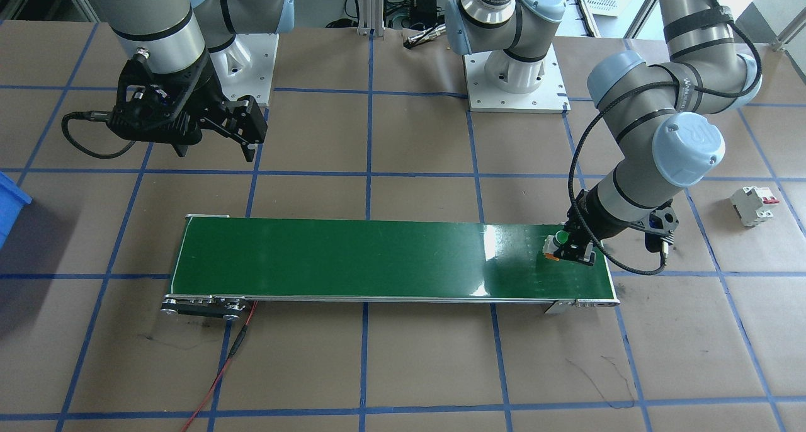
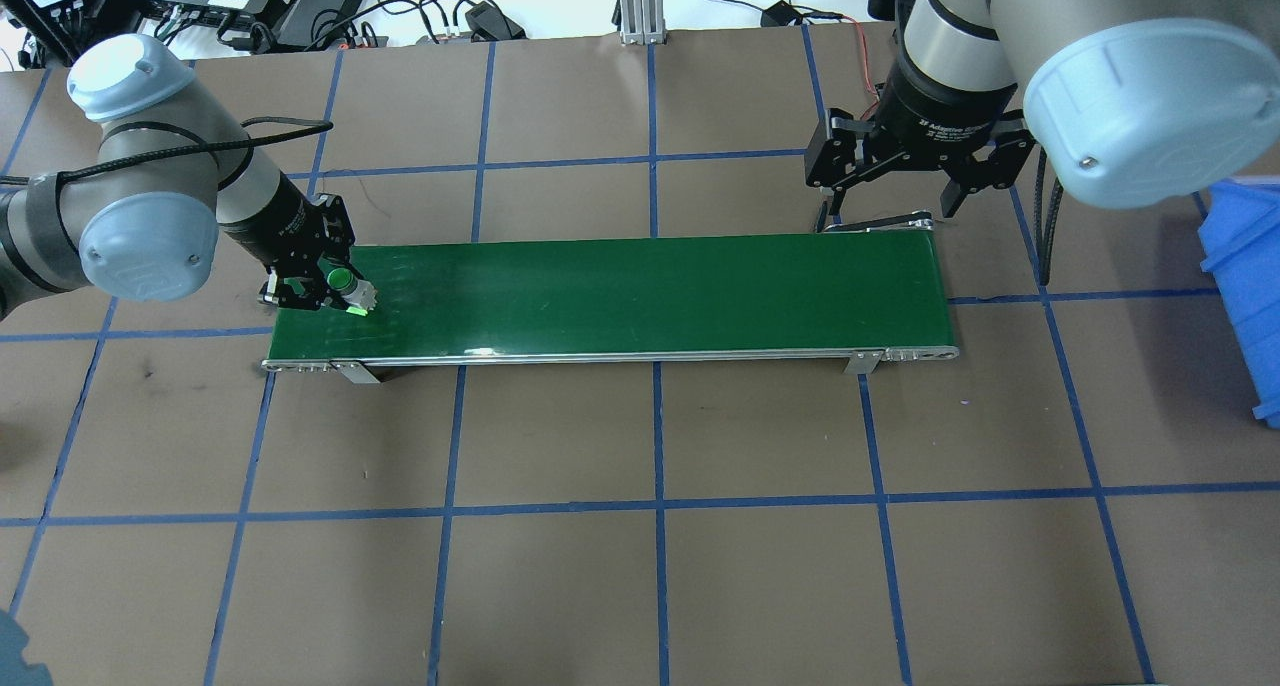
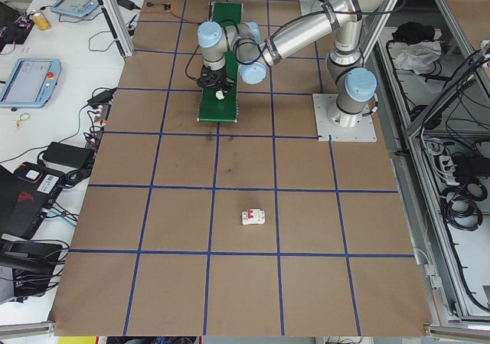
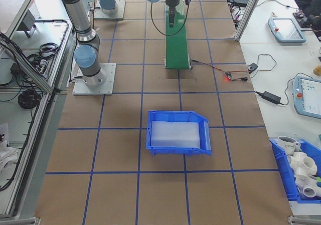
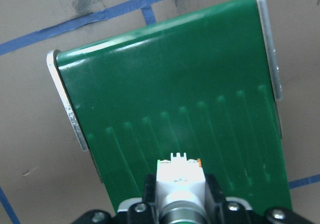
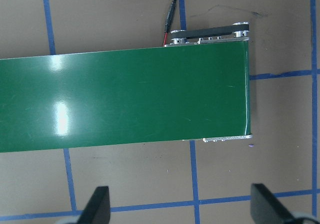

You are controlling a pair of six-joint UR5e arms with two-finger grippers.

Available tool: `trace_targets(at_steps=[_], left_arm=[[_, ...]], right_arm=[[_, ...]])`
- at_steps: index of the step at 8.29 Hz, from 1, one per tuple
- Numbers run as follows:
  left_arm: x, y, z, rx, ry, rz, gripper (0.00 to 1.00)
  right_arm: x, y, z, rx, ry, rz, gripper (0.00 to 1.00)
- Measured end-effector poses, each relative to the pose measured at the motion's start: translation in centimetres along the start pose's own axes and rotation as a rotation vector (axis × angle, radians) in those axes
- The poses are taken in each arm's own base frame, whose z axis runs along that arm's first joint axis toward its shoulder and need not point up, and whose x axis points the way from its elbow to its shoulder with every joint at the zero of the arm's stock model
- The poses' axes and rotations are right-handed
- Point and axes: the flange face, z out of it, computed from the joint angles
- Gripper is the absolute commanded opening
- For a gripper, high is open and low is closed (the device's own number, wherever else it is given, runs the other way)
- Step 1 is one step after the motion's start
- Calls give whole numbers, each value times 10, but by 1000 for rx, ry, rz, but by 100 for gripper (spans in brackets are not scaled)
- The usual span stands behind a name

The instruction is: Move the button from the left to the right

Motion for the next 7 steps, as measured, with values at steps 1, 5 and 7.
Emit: trace_targets(at_steps=[1,5,7], left_arm=[[0,0,1,-1,-1,0,22],[2,-2,10,-8,-16,-2,100],[2,-8,14,31,-38,-7,100]], right_arm=[[0,0,0,0,0,0,100],[0,0,0,-1,0,-1,100],[0,0,0,-1,0,0,100]])
